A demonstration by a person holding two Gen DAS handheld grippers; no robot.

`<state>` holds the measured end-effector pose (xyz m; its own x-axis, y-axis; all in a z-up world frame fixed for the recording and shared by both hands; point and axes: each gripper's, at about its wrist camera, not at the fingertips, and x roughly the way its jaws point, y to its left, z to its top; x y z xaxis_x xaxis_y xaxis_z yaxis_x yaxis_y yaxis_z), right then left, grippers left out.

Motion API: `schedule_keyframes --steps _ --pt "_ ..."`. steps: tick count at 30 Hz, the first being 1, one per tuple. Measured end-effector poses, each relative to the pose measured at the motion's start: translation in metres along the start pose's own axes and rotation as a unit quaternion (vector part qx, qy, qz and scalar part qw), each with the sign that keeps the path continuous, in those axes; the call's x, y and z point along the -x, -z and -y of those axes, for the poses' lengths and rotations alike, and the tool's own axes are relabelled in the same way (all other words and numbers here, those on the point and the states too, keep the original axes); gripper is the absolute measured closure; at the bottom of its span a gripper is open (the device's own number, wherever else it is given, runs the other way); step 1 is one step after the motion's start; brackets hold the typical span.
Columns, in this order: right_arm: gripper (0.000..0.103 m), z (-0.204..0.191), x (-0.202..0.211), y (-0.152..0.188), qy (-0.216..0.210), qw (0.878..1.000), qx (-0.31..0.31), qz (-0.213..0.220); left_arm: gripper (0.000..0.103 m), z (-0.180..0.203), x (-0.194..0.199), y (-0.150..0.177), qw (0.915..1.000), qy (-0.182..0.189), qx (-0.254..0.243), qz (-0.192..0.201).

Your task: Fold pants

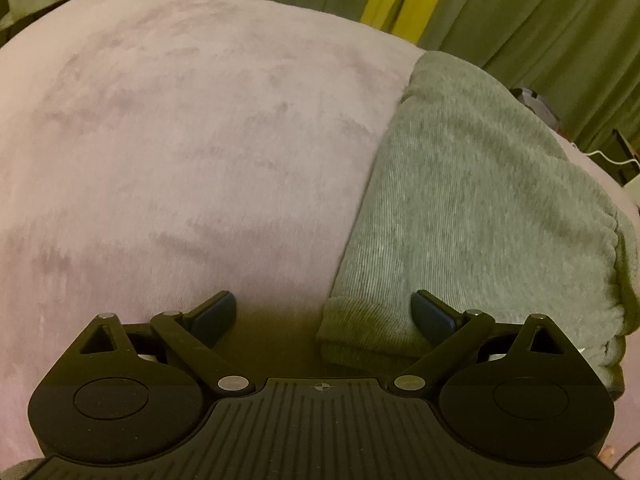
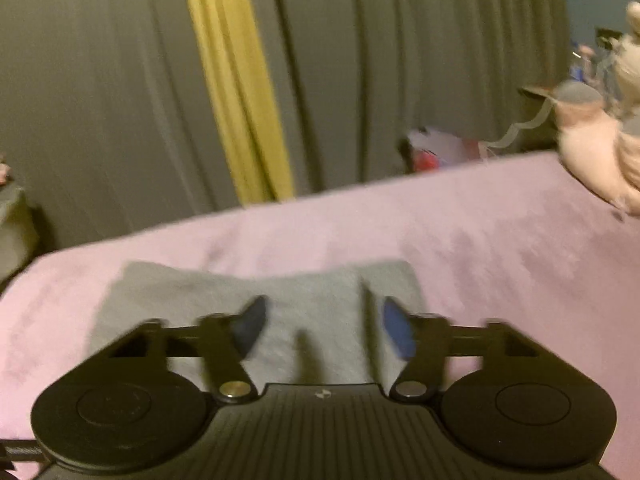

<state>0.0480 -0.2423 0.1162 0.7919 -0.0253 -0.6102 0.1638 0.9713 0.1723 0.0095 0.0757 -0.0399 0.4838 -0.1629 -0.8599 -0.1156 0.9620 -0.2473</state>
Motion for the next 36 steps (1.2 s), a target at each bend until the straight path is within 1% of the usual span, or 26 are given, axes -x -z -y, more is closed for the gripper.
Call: schedule_keyframes --steps 1,4,7,10,12,13,14,16,18,19,20,22,25,28,31,33,34,35,36 --pt "0.081 -0.005 -0.004 -0.001 -0.009 1.0 0.012 0.0 0.004 -0.001 0.0 0.0 1.0 0.001 0.002 0.0" --pt "0.084 -0.018 -0.022 0.0 -0.016 0.999 0.047 -0.012 0.004 0.0 0.0 0.0 1.0 -0.001 0.0 0.003" --pt "0.085 -0.025 -0.041 -0.002 -0.034 0.998 0.046 -0.022 0.003 -0.002 -0.002 0.0 1.0 0.002 0.005 0.002" --pt "0.085 -0.039 -0.056 -0.002 -0.036 0.998 0.051 -0.029 0.002 -0.005 -0.004 -0.001 0.9999 0.006 0.012 0.0" --pt "0.085 -0.039 -0.075 0.004 -0.03 0.996 0.051 -0.066 0.002 -0.005 -0.003 -0.001 0.9999 0.006 0.014 0.0" --pt "0.088 -0.037 -0.085 0.012 -0.023 0.994 0.053 -0.09 0.002 -0.005 -0.003 -0.001 0.9999 0.006 0.014 0.0" --pt "0.09 -0.035 -0.088 0.02 -0.024 0.993 0.06 -0.099 0.002 -0.005 -0.003 -0.001 0.9999 0.006 0.014 0.0" --pt "0.09 -0.035 -0.075 0.035 -0.03 0.993 0.087 -0.075 0.002 -0.007 -0.003 -0.001 0.9998 0.008 0.017 0.0" --pt "0.09 -0.03 -0.056 0.047 -0.041 0.993 0.084 -0.072 0.002 -0.009 -0.003 -0.003 0.9996 0.014 0.024 0.001" --pt "0.09 -0.025 -0.044 0.053 -0.06 0.994 0.074 -0.06 0.002 -0.011 -0.003 -0.003 0.9994 0.019 0.03 0.002" --pt "0.09 -0.019 -0.037 0.058 -0.073 0.993 0.071 -0.058 0.002 -0.013 -0.003 -0.005 0.9989 0.026 0.038 0.002" --pt "0.09 -0.013 -0.036 0.064 -0.083 0.99 0.084 -0.073 0.002 -0.018 -0.003 -0.007 0.9979 0.038 0.052 0.002" --pt "0.09 -0.013 -0.033 0.061 -0.099 0.98 0.146 -0.09 0.002 -0.023 -0.001 -0.008 0.9967 0.05 0.063 0.003" --pt "0.09 -0.008 -0.035 0.045 -0.131 0.963 0.191 -0.137 0.002 -0.028 0.001 -0.009 0.9944 0.069 0.08 0.003" --pt "0.09 -0.002 -0.032 0.023 -0.158 0.947 0.209 -0.184 0.002 -0.036 -0.001 -0.014 0.9906 0.093 0.101 -0.002" --pt "0.09 0.007 -0.027 0.006 -0.158 0.944 0.219 -0.192 0.002 -0.038 -0.005 -0.017 0.9875 0.11 0.113 -0.006" --pt "0.079 0.013 -0.023 -0.002 -0.147 0.946 0.218 -0.189 0.002 -0.039 -0.006 -0.019 0.986 0.118 0.117 -0.009" --pt "0.043 0.02 -0.021 -0.008 -0.11 0.951 0.221 -0.183 0.002 -0.039 -0.007 -0.021 0.9854 0.124 0.116 -0.011" --pt "0.022 0.027 -0.019 -0.013 -0.076 0.956 0.217 -0.18 0.002 -0.038 -0.007 -0.023 0.9851 0.132 0.111 -0.008"
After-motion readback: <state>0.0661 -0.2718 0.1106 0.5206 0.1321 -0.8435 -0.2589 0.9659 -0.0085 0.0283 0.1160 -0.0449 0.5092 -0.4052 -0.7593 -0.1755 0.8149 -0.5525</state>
